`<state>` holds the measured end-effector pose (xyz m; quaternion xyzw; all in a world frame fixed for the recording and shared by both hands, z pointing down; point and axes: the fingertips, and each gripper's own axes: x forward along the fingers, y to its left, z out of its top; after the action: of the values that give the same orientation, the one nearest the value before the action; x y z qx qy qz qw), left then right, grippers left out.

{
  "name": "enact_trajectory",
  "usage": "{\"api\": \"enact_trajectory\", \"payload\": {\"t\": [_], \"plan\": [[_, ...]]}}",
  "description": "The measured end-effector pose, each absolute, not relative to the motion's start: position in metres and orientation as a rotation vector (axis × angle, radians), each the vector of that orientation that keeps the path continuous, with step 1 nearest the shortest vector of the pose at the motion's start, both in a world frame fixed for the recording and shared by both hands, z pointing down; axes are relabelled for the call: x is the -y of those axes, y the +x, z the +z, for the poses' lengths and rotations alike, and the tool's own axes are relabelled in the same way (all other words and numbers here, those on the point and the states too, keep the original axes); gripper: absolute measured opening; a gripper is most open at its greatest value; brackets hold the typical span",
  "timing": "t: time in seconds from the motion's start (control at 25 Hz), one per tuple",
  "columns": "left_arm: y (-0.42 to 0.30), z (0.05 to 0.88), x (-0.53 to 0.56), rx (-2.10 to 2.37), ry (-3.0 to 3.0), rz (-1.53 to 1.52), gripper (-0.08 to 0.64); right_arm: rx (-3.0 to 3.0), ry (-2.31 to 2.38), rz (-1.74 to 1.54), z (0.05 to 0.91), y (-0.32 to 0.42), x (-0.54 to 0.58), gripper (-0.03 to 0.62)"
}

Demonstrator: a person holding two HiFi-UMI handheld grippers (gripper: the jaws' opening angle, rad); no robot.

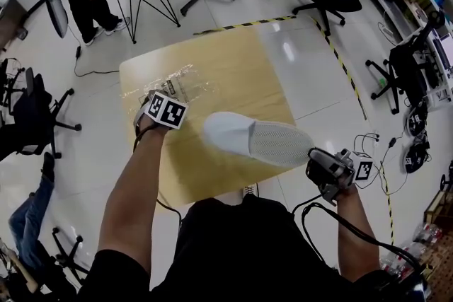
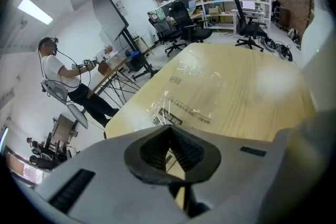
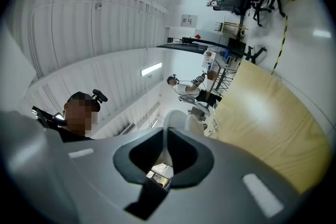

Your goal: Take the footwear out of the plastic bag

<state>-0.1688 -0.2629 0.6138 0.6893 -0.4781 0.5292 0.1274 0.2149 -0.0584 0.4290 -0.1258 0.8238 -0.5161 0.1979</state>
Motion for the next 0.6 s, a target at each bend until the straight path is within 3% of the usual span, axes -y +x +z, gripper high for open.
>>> {"api": "enact_trajectory", "payload": {"t": [0.52,0.56,0.6], "plan": [[-0.04,0.606,0.235,1.097,2.173,1.243,0.008,-2.296,-0.334,-1.707,0.504,0.148,0.07,0.032],[-0.037,0.608,0.231,1.065,2.176,1.23,0.017,-2.317,-0.333,-1.727,0.511,0.138,0.073,0.032],[-0.036,0.609,0.228,1.046,2.18,1.217,0.076,-2.347,-0.338,-1.742,0.517,0.128,0.077,0.032]]}}
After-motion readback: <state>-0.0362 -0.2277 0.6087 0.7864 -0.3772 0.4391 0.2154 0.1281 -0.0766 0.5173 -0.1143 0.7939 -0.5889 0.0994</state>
